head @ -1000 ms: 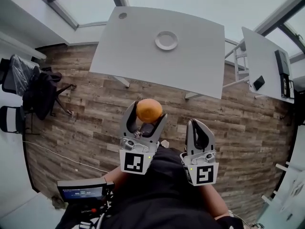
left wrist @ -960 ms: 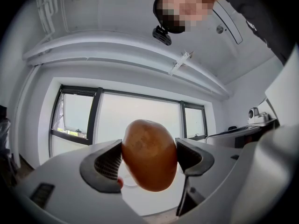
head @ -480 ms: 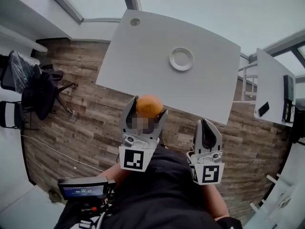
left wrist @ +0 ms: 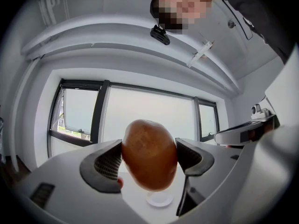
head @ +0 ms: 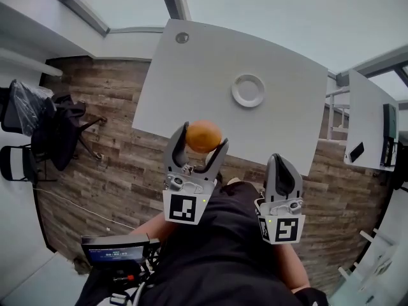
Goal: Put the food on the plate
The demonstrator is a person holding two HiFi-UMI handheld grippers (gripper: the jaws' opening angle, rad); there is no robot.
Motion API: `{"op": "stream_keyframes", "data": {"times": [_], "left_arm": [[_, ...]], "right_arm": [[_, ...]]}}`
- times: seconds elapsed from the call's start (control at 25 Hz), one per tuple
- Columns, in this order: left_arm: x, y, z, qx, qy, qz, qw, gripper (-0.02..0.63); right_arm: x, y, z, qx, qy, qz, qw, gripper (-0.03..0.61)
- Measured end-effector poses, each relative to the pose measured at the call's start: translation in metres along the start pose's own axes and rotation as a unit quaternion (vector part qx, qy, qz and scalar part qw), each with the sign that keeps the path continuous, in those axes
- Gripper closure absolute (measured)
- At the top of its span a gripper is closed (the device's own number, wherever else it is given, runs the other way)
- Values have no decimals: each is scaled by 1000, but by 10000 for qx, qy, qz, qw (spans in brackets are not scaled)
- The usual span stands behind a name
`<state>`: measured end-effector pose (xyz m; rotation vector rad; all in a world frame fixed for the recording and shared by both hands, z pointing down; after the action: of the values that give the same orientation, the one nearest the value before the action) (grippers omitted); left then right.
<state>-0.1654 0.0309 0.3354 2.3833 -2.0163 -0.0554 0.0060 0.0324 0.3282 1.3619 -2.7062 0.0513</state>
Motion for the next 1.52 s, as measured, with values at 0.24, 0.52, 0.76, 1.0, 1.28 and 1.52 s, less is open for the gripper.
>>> {"op": "stream_keyframes", "data": {"times": [0.24,0.52,0.76,1.0,1.28,1.52], "left_arm": [[18,-12,-4,108,86,-58,9999,259],[35,-35,-22,67,364,20,9993,259],[59,-50,-32,76,429,-115,9990,259],[82,-60,-42,-115,538,-176,9983,259],[103,-65,-53,-154,630,-287,9975,259],[115,-69,-64,-246,727,-307,9966,259]], "right_arm": [[12,-31,-1,154,-9,-131,9998,571],[10,-43,17,-107,-248,203,9994,571],[11,-48,23,-106,-346,335,9988,571],[9,-68,26,-6,-425,171,9989,571],[15,-80,26,111,-414,148,9990,571],[16,-83,25,75,-437,150,9989,571]]}}
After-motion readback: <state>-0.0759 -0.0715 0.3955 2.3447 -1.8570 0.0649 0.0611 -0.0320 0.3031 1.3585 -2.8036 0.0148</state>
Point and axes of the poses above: the fingertips, and each gripper's own axes: x forward along the fingers, y to its left, z out of its top, the point moved 2 cm from there along -x, backward along the fingers, and after that the axes turned 1 degree about -x, right-handed, at the moved point
